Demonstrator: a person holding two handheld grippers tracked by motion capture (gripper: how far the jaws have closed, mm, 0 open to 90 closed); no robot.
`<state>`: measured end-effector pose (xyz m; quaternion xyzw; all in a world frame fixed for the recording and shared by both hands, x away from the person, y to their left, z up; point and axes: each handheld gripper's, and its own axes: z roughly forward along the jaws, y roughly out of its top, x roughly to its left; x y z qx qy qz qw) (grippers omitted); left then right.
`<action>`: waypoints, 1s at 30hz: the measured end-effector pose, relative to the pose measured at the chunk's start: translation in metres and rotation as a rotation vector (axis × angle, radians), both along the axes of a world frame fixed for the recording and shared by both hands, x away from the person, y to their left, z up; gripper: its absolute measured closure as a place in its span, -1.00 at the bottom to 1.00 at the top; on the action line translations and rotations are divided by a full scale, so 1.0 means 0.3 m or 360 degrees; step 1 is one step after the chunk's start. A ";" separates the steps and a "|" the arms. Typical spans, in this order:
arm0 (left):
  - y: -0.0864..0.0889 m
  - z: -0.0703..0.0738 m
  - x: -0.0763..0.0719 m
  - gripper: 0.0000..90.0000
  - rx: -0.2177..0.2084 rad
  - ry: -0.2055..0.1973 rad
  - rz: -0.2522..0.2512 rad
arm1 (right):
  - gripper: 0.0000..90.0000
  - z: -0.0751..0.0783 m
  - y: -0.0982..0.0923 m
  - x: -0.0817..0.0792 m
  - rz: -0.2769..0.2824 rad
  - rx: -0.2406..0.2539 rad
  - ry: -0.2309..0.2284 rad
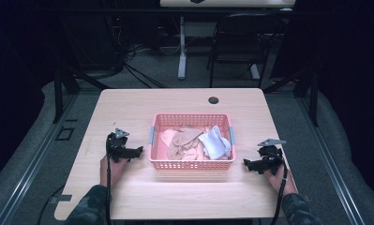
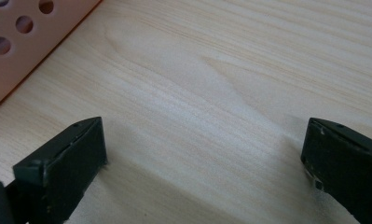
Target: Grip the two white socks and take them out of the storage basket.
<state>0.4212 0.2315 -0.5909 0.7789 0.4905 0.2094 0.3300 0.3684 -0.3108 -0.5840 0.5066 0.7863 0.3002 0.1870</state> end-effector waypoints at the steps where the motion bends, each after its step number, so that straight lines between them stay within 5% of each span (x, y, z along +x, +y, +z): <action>1: 0.000 0.000 0.000 -0.90 0.0000 -0.0001 0.0000 | -1.00 0.000 0.000 0.000 0.0000 0.0000 0.0000; 15: 0.000 0.000 0.000 -0.90 0.0000 -0.0001 0.0000 | -1.00 0.004 -0.009 0.010 0.0001 -0.0018 0.0014; 17: 0.000 0.000 0.000 -0.90 -0.0001 0.0000 0.0000 | -1.00 0.018 -0.013 0.027 0.0009 -0.0061 0.0096; 23: 0.000 0.000 0.000 -0.90 -0.0001 -0.0001 0.0000 | -1.00 0.049 0.011 0.032 0.0074 -0.0241 0.0173; 30: 0.000 0.000 0.001 -0.90 0.0001 0.0000 -0.0005 | -1.00 0.103 0.016 0.050 0.0087 -0.0143 0.0264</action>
